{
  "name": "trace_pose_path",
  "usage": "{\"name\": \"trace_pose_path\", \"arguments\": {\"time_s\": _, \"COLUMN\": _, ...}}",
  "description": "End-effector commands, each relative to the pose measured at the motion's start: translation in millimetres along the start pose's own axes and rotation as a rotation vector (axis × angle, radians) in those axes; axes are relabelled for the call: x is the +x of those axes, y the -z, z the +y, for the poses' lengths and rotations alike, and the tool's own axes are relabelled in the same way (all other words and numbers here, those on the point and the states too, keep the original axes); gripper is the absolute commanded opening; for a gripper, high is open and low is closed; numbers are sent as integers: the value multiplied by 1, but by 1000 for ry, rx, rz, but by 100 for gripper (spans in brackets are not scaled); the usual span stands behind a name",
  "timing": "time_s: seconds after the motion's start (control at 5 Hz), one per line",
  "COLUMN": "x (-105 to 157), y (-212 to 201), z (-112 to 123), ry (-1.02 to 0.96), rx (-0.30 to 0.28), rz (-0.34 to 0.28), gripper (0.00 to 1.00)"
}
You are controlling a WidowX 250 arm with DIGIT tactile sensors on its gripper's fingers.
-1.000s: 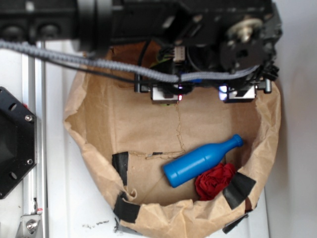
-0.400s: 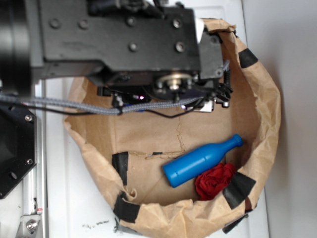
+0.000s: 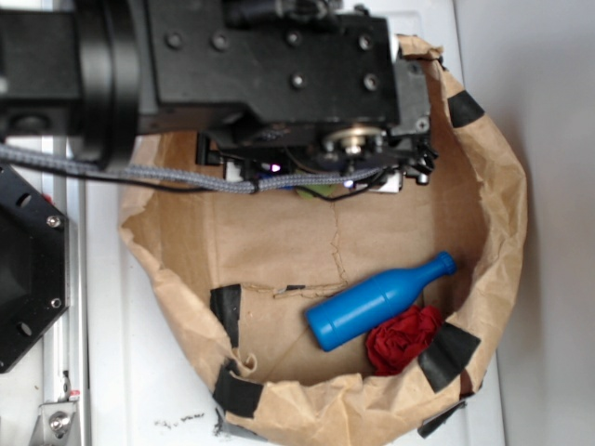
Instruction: Grab the green animal.
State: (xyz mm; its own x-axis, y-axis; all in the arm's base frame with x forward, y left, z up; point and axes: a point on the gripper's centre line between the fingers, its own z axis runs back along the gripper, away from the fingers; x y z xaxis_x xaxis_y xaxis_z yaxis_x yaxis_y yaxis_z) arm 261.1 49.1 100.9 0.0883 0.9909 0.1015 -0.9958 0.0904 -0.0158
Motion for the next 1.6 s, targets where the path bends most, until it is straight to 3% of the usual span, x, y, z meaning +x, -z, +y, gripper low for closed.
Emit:
{"name": "trace_pose_path", "arguments": {"time_s": 0.0, "x": 11, "y": 17, "z": -6, "ry": 26, "rx": -29, "rz": -58, "gripper": 100}}
{"name": "trace_pose_path", "arguments": {"time_s": 0.2, "x": 16, "y": 25, "z": -27, "ry": 42, "rx": -19, "rz": -28, "gripper": 100}}
{"name": "trace_pose_path", "arguments": {"time_s": 0.4, "x": 12, "y": 35, "z": -23, "ry": 27, "rx": 9, "rz": -35, "gripper": 100}}
{"name": "trace_pose_path", "arguments": {"time_s": 0.6, "x": 5, "y": 55, "z": -7, "ry": 58, "rx": 49, "rz": -84, "gripper": 100}}
{"name": "trace_pose_path", "arguments": {"time_s": 0.8, "x": -1, "y": 57, "z": 4, "ry": 96, "rx": 52, "rz": -105, "gripper": 100}}
{"name": "trace_pose_path", "arguments": {"time_s": 1.4, "x": 14, "y": 60, "z": -36, "ry": 76, "rx": 59, "rz": -97, "gripper": 100}}
